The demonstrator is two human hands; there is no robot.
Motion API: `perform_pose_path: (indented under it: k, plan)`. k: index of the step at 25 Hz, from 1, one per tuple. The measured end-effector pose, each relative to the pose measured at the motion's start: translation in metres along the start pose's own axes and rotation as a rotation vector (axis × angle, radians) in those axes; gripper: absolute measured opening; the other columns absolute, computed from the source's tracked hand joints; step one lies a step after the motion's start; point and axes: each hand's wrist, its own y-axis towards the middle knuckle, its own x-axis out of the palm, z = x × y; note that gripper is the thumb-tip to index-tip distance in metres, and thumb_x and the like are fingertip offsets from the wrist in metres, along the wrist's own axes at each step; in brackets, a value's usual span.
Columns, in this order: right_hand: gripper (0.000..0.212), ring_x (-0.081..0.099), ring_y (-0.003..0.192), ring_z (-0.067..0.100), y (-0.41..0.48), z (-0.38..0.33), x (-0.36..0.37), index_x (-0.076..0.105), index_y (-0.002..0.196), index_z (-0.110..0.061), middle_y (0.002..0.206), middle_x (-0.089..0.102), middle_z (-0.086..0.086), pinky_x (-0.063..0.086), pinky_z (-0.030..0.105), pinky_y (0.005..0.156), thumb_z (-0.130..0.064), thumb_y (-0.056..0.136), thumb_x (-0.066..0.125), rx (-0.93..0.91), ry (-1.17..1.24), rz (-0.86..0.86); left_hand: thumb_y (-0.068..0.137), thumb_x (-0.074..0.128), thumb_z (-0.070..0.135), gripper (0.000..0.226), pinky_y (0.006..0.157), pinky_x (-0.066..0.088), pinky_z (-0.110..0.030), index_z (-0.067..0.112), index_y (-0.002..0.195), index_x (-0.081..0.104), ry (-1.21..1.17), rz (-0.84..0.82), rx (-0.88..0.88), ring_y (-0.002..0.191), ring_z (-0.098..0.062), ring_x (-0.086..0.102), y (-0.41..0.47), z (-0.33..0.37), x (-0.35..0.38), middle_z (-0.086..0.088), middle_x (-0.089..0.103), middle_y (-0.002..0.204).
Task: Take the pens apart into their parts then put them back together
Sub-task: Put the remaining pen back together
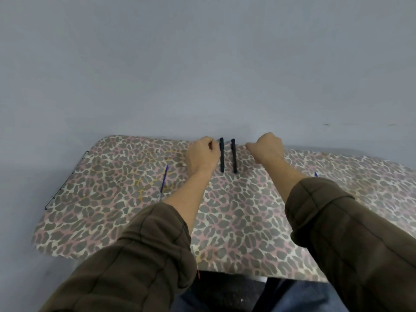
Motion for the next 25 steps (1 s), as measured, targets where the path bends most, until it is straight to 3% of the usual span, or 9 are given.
perform_pose_path:
  k: [4, 7, 11, 15, 18, 21, 23, 25]
  plan:
    - [0.008, 0.069, 0.068, 0.031, -0.012, 0.019, -0.049, 0.064, 0.08, -0.005, 0.08, 0.072, 0.016, 0.058, 0.032, 0.062, -0.009, 0.087, 0.061, 0.006, -0.035, 0.053, 0.1, 0.053, 0.027, 0.027, 0.053, 0.049, -0.03, 0.02, 0.082, 0.071, 0.017, -0.114, 0.125, 0.056, -0.01, 0.06, -0.023, 0.047, 0.015, 0.007, 0.067, 0.065]
    - [0.009, 0.068, 0.06, 0.029, -0.021, 0.038, -0.081, 0.062, 0.076, -0.005, 0.073, 0.07, 0.015, 0.059, 0.033, 0.06, -0.005, 0.085, 0.06, 0.015, -0.049, 0.081, 0.099, 0.055, 0.025, 0.024, 0.066, 0.055, -0.03, 0.018, 0.092, 0.076, -0.002, -0.174, 0.163, 0.068, -0.016, 0.067, -0.038, 0.075, 0.023, 0.002, 0.075, 0.079]
    - [0.009, 0.067, 0.055, 0.025, -0.039, 0.076, -0.108, 0.068, 0.077, -0.005, 0.068, 0.071, 0.012, 0.064, 0.036, 0.064, -0.007, 0.085, 0.065, 0.061, -0.091, 0.046, 0.097, 0.055, 0.02, 0.023, 0.069, 0.056, -0.03, 0.018, 0.096, 0.078, -0.02, -0.274, 0.194, 0.08, -0.018, 0.069, -0.066, 0.109, 0.031, 0.001, 0.076, 0.089]
    - [0.013, 0.067, 0.047, 0.02, -0.059, 0.095, -0.107, 0.07, 0.077, -0.004, 0.063, 0.073, 0.01, 0.057, 0.026, 0.046, -0.01, 0.089, 0.071, 0.084, -0.125, -0.059, 0.095, 0.054, 0.018, 0.024, 0.064, 0.055, -0.029, 0.018, 0.094, 0.078, 0.028, -0.307, 0.211, 0.078, -0.018, 0.069, -0.089, 0.123, 0.031, 0.001, 0.076, 0.089]
    - [0.017, 0.073, 0.059, 0.022, -0.071, 0.104, -0.1, 0.073, 0.077, -0.003, 0.066, 0.076, 0.009, 0.066, 0.035, 0.069, -0.013, 0.09, 0.073, 0.086, -0.167, -0.12, 0.094, 0.053, 0.017, 0.024, 0.069, 0.059, -0.039, 0.015, 0.088, 0.076, 0.067, -0.317, 0.211, 0.082, -0.026, 0.072, -0.102, 0.125, 0.031, -0.008, 0.077, 0.092]
    - [0.017, 0.077, 0.065, 0.021, -0.078, 0.108, -0.091, 0.072, 0.079, -0.004, 0.066, 0.077, 0.008, 0.066, 0.038, 0.08, -0.015, 0.092, 0.073, 0.11, -0.176, -0.173, 0.093, 0.052, 0.016, 0.025, 0.065, 0.056, -0.04, 0.01, 0.079, 0.072, 0.097, -0.334, 0.21, 0.074, -0.03, 0.07, -0.11, 0.121, 0.031, -0.011, 0.075, 0.084]
    - [0.021, 0.069, 0.048, 0.017, -0.081, 0.112, -0.086, 0.072, 0.074, -0.005, 0.057, 0.073, 0.005, 0.064, 0.033, 0.07, -0.016, 0.093, 0.071, 0.103, -0.255, -0.204, 0.092, 0.051, 0.014, 0.028, 0.058, 0.048, -0.037, 0.01, 0.067, 0.063, 0.086, -0.334, 0.203, 0.059, -0.027, 0.057, -0.111, 0.116, 0.03, -0.01, 0.064, 0.068]
    - [0.023, 0.064, 0.041, 0.017, -0.082, 0.117, -0.08, 0.074, 0.072, -0.005, 0.055, 0.072, 0.005, 0.061, 0.03, 0.064, -0.015, 0.092, 0.07, 0.093, -0.323, -0.222, 0.091, 0.05, 0.011, 0.028, 0.056, 0.043, -0.034, 0.013, 0.064, 0.056, 0.087, -0.333, 0.198, 0.057, -0.023, 0.048, -0.112, 0.112, 0.028, -0.009, 0.056, 0.063]
